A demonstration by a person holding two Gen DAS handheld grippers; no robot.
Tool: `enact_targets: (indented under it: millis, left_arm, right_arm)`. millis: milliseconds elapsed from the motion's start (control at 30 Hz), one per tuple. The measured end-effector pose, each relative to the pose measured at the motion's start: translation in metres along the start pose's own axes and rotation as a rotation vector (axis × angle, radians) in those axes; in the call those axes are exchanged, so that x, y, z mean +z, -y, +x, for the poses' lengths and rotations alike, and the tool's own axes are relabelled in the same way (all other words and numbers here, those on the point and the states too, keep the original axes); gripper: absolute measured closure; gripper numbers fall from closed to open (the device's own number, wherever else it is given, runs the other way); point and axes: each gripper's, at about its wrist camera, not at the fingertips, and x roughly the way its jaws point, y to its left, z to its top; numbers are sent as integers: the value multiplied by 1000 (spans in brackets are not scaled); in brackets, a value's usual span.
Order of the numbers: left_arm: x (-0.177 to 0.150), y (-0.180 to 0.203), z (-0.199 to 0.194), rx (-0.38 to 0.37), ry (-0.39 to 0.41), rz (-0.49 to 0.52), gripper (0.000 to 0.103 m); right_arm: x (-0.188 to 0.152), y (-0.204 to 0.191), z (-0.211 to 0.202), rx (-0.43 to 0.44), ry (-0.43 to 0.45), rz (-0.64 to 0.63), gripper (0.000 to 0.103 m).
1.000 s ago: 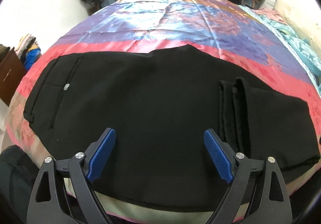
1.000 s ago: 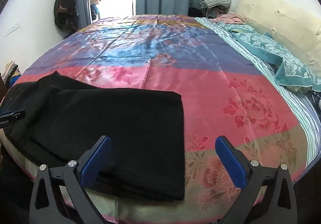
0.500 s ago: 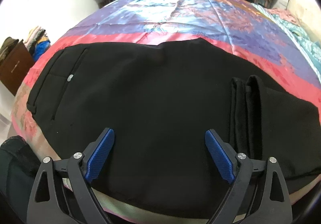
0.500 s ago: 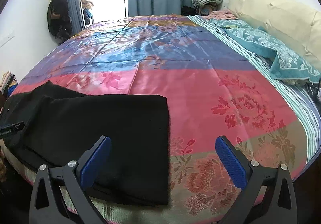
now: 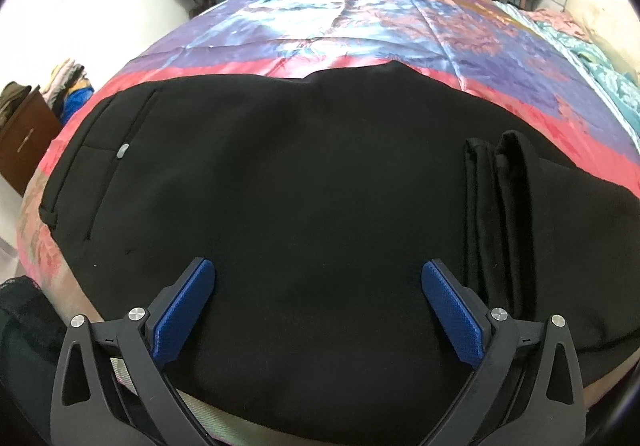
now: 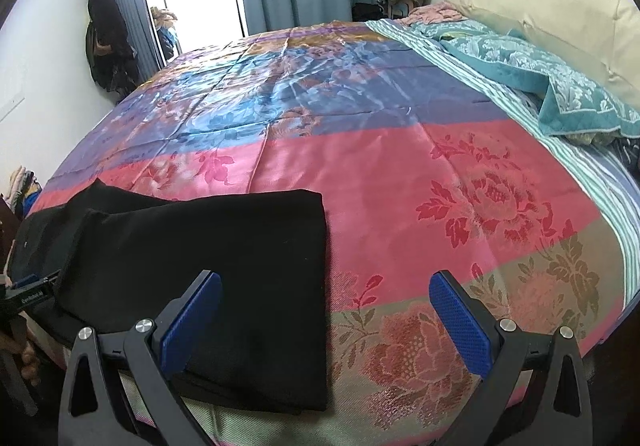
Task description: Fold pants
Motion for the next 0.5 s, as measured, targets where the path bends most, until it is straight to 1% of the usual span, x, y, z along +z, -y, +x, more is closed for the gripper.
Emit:
enact_targets:
  millis: [167, 267, 500]
  left_arm:
    - [1, 2, 1, 14, -17, 3, 0]
    - [2, 4, 2, 26, -28, 4, 0]
    - [4, 4, 4, 33, -46, 5, 0]
  right_arm:
    - [4, 7, 2, 15, -11, 19, 0]
    - [4, 16, 6, 34, -39, 50, 0]
    - [5, 30, 3, 49, -42, 85, 0]
